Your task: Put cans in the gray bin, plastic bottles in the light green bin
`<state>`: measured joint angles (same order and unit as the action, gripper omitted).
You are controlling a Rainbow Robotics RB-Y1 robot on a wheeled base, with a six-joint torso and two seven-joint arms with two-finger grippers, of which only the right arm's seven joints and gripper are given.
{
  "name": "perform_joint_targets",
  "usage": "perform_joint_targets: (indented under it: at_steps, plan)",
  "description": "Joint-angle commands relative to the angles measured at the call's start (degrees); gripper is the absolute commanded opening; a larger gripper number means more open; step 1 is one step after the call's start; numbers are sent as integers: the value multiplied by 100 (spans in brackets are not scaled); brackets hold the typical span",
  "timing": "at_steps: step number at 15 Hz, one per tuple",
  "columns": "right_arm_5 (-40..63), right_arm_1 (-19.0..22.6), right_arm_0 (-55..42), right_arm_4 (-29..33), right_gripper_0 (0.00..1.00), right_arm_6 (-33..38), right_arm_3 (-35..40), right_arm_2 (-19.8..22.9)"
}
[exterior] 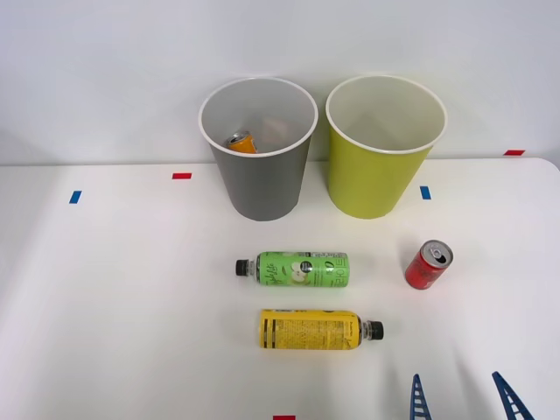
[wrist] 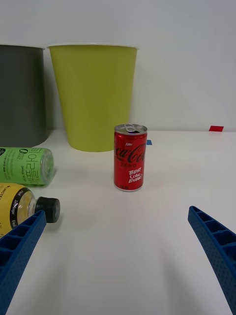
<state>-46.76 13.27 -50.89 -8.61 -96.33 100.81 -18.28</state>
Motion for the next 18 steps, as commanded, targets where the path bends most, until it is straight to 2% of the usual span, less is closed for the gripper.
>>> perform_joint_targets:
  at_steps: [1,12,14,18]
  plan:
    - [0,0,0,0,100,0,0,0]
    - [0,0,0,0,100,0,0,0]
    - [70,-35,158,0,100,-9,-176,-167]
    - [97,-123,677,-264,100,-26,-185,-62]
